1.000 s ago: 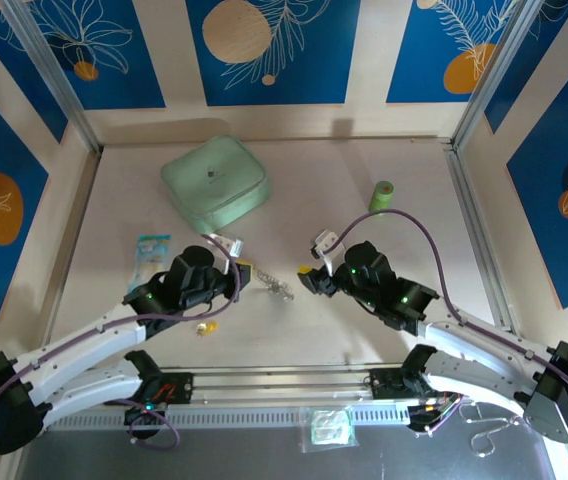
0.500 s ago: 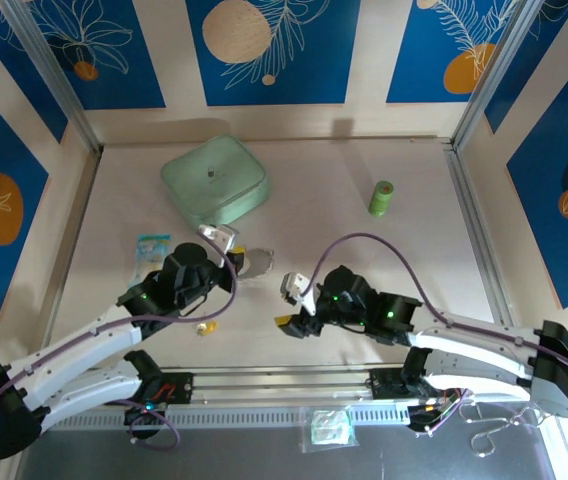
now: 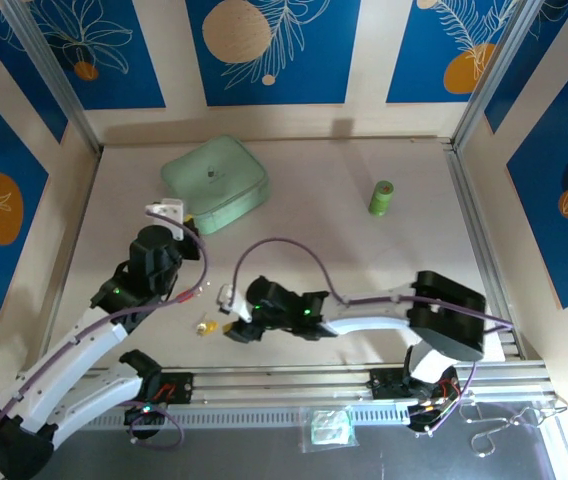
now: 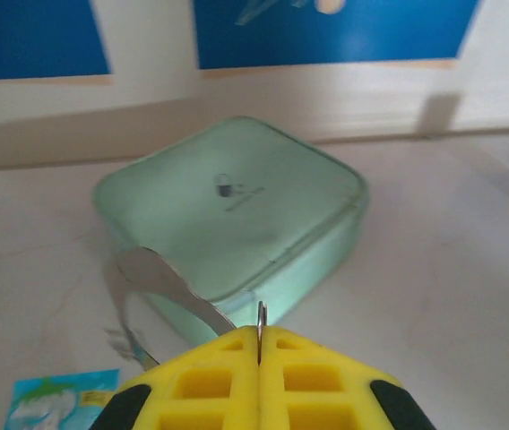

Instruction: Put the keys on the keyring

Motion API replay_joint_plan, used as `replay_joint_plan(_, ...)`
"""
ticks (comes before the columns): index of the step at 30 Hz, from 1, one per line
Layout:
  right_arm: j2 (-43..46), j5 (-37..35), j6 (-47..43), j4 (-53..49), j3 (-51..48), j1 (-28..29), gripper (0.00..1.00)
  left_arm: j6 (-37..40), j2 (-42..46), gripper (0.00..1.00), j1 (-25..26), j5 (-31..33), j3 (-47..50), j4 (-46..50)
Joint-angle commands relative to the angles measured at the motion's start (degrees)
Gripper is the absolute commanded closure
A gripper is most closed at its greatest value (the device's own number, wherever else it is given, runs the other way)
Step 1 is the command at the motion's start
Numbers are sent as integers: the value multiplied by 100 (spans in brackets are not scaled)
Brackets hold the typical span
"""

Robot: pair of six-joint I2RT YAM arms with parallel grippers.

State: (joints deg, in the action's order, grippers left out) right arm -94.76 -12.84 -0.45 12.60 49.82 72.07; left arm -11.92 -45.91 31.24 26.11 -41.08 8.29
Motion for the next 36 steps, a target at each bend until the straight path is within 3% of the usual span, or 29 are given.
replay_joint_plan(1,-530,-486,-96,516,411,212,47,-262,232,100,-370,201,2,-27)
replay_joint_plan(7,-1353,-659,-524,385,1055,514,44,-296,492,100,-740,317,184,-54)
replay_joint_plan(20,-2256,-544,-903,-507,2058,656,43,-66,873,100,-865,823,480,-421)
replay_joint_plan(24,-2520,-822,-898,-774,2382,686,44,-32,959,100,-874,835,483,-405)
replay_joint_plan(31,-2518,-1572,-875,-905,2252,753,56,-46,996,100,-874,730,486,-399)
replay_joint_plan(36,-2242,-1643,-606,-970,1878,804,79,-65,981,100,-873,612,515,-456)
